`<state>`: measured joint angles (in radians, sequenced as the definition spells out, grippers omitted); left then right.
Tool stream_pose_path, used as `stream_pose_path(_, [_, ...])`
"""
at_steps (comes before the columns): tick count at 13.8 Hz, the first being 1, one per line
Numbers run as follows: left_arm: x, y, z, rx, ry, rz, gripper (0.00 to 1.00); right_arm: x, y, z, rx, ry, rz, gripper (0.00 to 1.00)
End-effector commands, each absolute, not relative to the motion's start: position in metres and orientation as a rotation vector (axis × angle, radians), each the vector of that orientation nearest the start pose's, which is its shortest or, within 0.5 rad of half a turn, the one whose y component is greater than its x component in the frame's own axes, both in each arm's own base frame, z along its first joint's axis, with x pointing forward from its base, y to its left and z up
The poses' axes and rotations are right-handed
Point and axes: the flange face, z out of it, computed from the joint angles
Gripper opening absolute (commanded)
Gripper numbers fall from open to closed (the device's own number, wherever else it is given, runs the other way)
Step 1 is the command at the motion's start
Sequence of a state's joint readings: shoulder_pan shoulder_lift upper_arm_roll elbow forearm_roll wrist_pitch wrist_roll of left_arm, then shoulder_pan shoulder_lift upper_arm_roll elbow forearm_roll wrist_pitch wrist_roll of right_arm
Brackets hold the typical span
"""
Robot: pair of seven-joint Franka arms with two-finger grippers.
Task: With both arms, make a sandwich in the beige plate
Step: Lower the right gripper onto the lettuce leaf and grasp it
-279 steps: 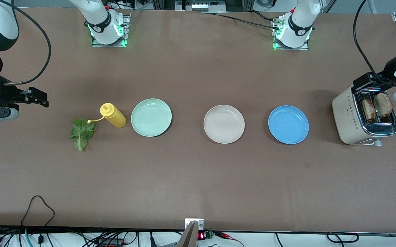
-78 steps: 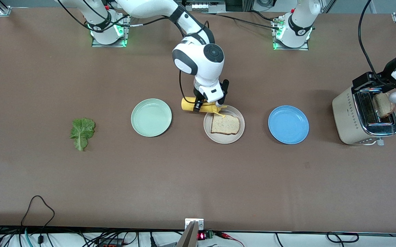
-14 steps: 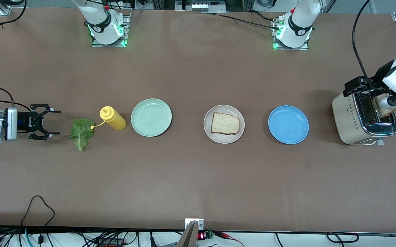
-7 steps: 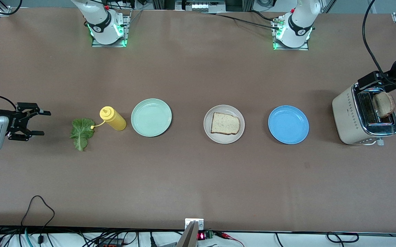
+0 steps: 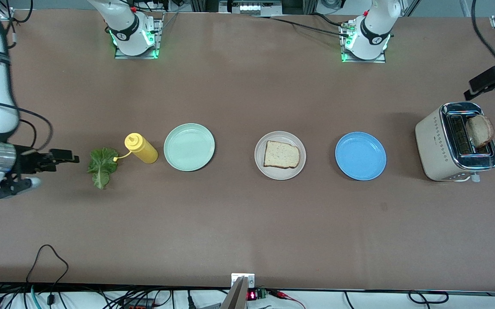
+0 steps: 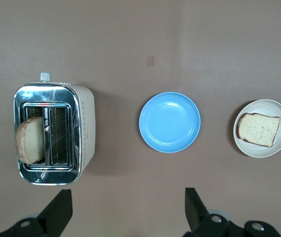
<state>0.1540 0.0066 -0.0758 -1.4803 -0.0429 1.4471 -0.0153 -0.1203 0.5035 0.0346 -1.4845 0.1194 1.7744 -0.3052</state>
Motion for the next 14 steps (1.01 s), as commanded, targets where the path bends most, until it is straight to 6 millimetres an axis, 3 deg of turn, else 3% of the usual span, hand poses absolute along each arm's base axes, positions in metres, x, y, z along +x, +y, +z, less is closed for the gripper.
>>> stream_pose_path(1, [0.565,0.01,0.628,-3.19,-0.043,0.138,1.0,0.663,-0.029,0.34,-3.112,-0.084,0.305,1.0])
stream_pose_path(3, [0.583,0.01,0.592,-3.194,-0.047,0.234,1.0,0.663,-0.015,0.32,-3.167,-0.017,0.267,1.0])
stream_pose_path(5, [0.591,0.008,0.585,-3.191,-0.048,0.2,1.0,0.663,-0.008,0.306,-3.233,0.039,0.245,1.0])
stream_pose_path(10, [0.605,-0.001,0.593,-3.201,-0.032,0.002,1.0,0.667,-0.01,0.251,-3.269,-0.012,0.142,1.0])
stream_pose_path(14, [0.598,-0.001,0.602,-3.199,-0.033,-0.005,1.0,0.665,-0.01,0.227,-3.265,-0.022,0.155,1.0])
